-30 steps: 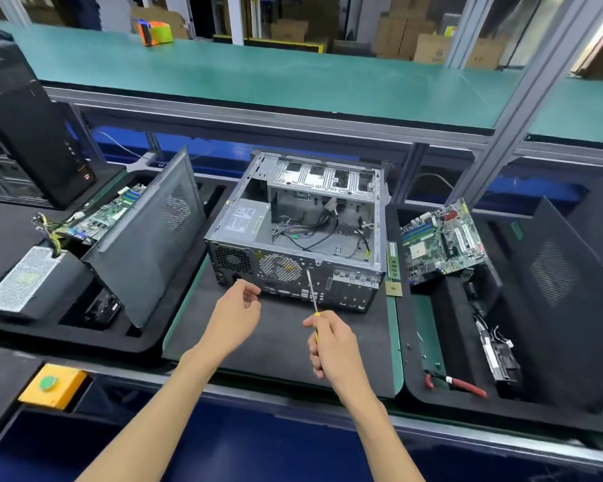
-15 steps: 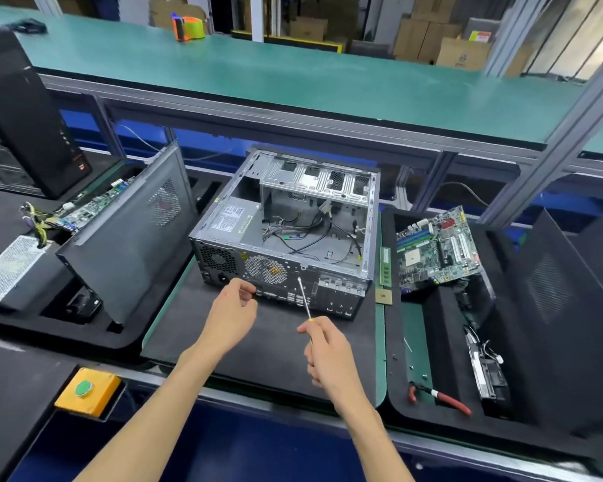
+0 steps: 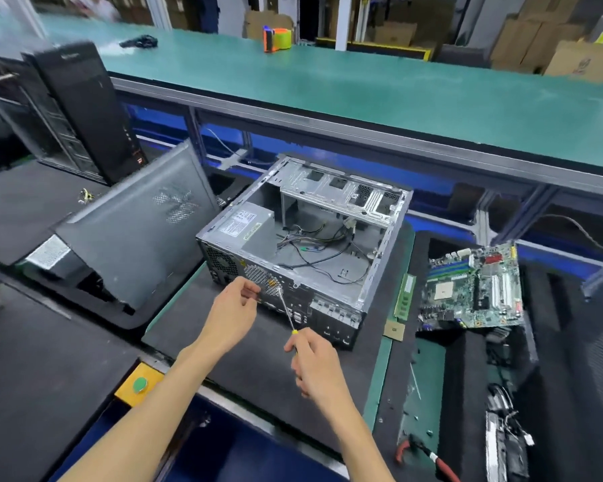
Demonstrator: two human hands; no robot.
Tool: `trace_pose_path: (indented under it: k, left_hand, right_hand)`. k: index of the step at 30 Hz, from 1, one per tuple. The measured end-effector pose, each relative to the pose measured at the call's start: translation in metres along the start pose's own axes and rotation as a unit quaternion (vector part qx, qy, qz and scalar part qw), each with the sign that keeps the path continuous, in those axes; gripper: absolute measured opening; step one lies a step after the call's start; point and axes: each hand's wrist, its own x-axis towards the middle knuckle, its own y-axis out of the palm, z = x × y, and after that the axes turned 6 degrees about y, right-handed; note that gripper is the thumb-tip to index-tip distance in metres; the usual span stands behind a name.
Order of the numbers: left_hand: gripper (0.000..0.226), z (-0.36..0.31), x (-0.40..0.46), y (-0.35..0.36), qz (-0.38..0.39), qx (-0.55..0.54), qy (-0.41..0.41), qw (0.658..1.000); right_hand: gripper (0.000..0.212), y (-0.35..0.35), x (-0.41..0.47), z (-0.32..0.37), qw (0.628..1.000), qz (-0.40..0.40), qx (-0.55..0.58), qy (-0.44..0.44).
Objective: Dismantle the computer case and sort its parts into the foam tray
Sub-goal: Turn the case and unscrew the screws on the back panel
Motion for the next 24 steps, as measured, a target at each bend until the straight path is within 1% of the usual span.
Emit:
trace_pose_path:
  k: [3, 6, 10, 13, 16, 18, 21, 22, 24]
  left_hand:
    - [0.027, 0.011, 0.007, -0.015, -0.018, 0.007, 0.001, 1.0]
    - [0.029, 0.026, 0.013, -0.03, -0.018, 0.016, 0.003, 1.0]
    - [0.03, 0.053, 0.028, -0.053, -0.003, 0.003, 0.013, 1.0]
    - [0.032, 0.071, 0.042, -0.074, 0.004, -0.009, 0.036, 0.999]
    - [0.035, 0.089, 0.056, -0.1, -0.013, -0.021, 0.061, 0.998]
    - [0.032, 0.1, 0.067, -0.118, -0.036, -0.028, 0.073, 0.996]
    - [0.026, 0.113, 0.083, -0.138, -0.046, -0.04, 0.09, 0.994]
    - [0.027, 0.116, 0.088, -0.143, -0.049, -0.046, 0.095, 0.993]
    - [0.036, 0.119, 0.095, -0.149, -0.049, -0.061, 0.1, 0.992]
  right_hand:
    - [0.023, 0.018, 0.01, 0.004, 1.0, 0.017, -0.01, -0.007]
    - [0.023, 0.037, 0.017, 0.009, 1.0, 0.013, -0.006, -0.015]
    - [0.026, 0.069, 0.027, 0.017, 1.0, -0.006, -0.006, -0.016]
    - [0.028, 0.099, 0.032, 0.023, 0.999, -0.034, -0.002, -0.007]
    - [0.025, 0.136, 0.038, 0.028, 0.998, -0.06, 0.02, 0.011]
    - [0.023, 0.158, 0.043, 0.032, 0.996, -0.075, 0.043, 0.024]
    - [0.022, 0.187, 0.051, 0.037, 0.991, -0.098, 0.079, 0.041]
    - [0.021, 0.195, 0.054, 0.039, 0.989, -0.104, 0.095, 0.047]
    - [0.021, 0.207, 0.057, 0.041, 0.985, -0.112, 0.116, 0.057]
